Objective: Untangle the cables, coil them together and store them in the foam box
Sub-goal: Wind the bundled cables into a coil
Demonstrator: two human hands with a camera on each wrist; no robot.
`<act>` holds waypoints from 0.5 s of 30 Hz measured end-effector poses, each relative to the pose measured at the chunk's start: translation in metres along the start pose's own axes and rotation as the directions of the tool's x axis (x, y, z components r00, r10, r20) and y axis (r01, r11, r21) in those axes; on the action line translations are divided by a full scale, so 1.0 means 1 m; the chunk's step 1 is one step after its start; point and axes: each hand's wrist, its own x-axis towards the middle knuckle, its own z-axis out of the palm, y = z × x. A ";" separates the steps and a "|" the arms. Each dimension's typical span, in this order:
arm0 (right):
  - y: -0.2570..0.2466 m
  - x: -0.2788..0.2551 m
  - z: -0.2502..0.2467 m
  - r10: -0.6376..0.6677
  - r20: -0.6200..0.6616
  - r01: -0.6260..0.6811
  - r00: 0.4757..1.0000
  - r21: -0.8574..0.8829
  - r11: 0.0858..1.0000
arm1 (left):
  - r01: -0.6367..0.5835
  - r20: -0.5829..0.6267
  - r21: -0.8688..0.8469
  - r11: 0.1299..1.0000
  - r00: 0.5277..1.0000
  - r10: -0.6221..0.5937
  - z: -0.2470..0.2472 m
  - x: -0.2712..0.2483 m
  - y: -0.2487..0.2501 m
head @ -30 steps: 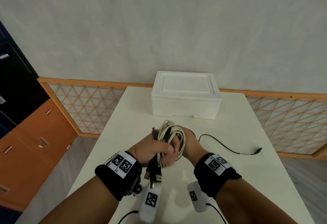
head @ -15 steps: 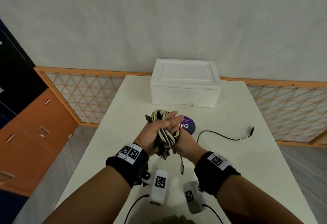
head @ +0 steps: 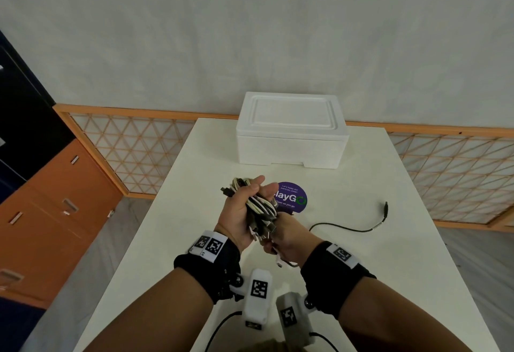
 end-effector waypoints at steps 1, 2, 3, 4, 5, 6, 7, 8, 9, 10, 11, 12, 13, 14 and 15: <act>0.000 -0.001 0.002 0.002 -0.010 -0.002 1.000 0.034 0.999 | -0.024 -0.007 0.009 1.000 1.000 0.024 0.001 0.000 0.000; 0.000 -0.003 0.004 0.004 -0.019 -0.002 1.000 0.082 0.997 | -0.044 -0.004 0.009 0.999 0.999 0.044 0.002 -0.001 0.000; 0.001 -0.004 0.004 0.000 -0.025 0.003 1.000 0.097 0.995 | -0.053 -0.001 0.003 0.999 0.999 0.053 0.003 -0.001 0.000; 0.000 -0.004 0.005 -0.001 -0.026 0.003 1.000 0.086 0.996 | -0.057 -0.001 -0.002 0.998 0.998 0.057 0.003 -0.001 0.001; -0.001 -0.005 0.006 0.001 -0.023 -0.001 1.000 0.034 0.999 | -0.067 -0.002 0.007 0.998 0.998 0.067 0.002 -0.002 0.001; -0.002 -0.006 0.006 0.000 -0.013 0.000 1.000 -0.026 1.000 | -0.084 -0.011 0.031 0.996 0.996 0.085 0.001 -0.001 0.001; -0.003 -0.007 0.005 0.008 -0.005 -0.009 1.000 -0.084 0.996 | -0.106 -0.014 0.069 0.992 0.994 0.107 -0.001 0.000 0.001; -0.004 -0.008 0.004 0.022 0.007 -0.021 1.000 -0.125 0.992 | -0.126 -0.012 0.117 0.985 0.992 0.128 -0.002 0.000 0.000; -0.003 -0.009 0.002 0.032 0.027 -0.027 0.999 -0.165 0.986 | -0.143 -0.002 0.171 0.975 0.989 0.145 -0.001 -0.001 -0.001; -0.002 -0.010 -0.001 0.038 0.059 -0.025 0.998 -0.210 0.977 | -0.160 0.015 0.240 0.957 0.987 0.161 -0.001 -0.002 -0.003; -0.001 -0.011 -0.002 0.044 0.078 -0.021 0.996 -0.271 0.962 | -0.174 0.034 0.326 0.929 0.984 0.173 0.000 -0.003 -0.004; -0.001 -0.013 -0.002 0.045 0.085 -0.014 0.995 -0.336 0.942 | -0.188 0.048 0.415 0.890 0.982 0.185 0.001 -0.004 -0.005; -0.001 -0.014 -0.002 0.046 0.082 -0.010 0.996 -0.390 0.921 | -0.203 0.062 0.487 0.849 0.978 0.198 0.003 -0.004 -0.006; -0.002 -0.016 -0.001 0.046 0.077 -0.009 0.996 -0.428 0.904 | -0.216 0.071 0.535 0.817 0.975 0.212 0.004 -0.004 -0.006; -0.004 -0.018 -0.002 0.041 0.070 -0.005 0.997 -0.456 0.890 | -0.228 0.078 0.562 0.795 0.972 0.223 0.004 -0.004 -0.007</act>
